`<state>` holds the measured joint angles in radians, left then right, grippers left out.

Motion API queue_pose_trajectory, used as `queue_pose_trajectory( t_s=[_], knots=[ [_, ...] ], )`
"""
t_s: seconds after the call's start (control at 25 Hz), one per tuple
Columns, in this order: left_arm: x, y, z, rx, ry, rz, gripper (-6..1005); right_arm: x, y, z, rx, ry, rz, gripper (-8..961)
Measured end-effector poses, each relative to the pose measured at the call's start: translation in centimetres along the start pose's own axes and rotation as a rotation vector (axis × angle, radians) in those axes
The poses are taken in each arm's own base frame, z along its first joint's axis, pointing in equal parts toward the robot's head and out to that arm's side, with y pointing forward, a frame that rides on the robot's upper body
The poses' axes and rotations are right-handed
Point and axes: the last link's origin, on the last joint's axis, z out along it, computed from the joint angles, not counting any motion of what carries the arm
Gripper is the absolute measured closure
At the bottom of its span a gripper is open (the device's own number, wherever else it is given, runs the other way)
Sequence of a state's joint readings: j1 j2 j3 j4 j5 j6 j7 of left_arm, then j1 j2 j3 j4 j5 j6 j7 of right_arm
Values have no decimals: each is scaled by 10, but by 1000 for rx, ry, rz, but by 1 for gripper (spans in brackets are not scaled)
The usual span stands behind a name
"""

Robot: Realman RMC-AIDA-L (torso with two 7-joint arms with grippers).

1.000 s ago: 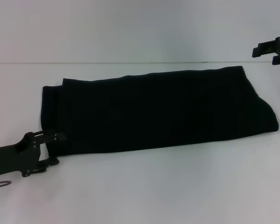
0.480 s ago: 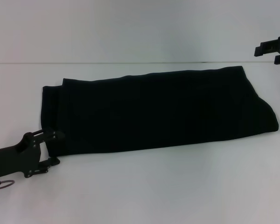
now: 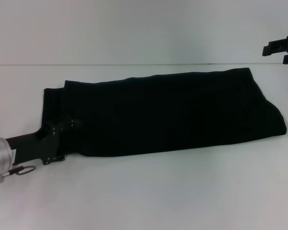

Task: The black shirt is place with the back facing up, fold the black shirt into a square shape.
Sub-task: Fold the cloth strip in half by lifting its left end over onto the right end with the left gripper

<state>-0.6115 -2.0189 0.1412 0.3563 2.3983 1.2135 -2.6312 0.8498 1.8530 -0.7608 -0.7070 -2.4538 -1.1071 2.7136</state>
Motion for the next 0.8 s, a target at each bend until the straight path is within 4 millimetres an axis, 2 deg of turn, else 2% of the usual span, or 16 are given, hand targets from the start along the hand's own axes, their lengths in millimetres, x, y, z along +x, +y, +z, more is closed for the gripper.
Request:
queue_pose_trajectory(
  t_s=[0.24,0.48,0.8],
  knots=[
    [4,12,9,-43,39,37,156,1,-2,-1,-1,-2,7,197],
    [7,9,3,-43,57,31,156,0,-2,-1,-2,-5,12,197],
    [7,9,6,7,36,92,175,0,-2,-2,-6,-3,12,197]
  ],
)
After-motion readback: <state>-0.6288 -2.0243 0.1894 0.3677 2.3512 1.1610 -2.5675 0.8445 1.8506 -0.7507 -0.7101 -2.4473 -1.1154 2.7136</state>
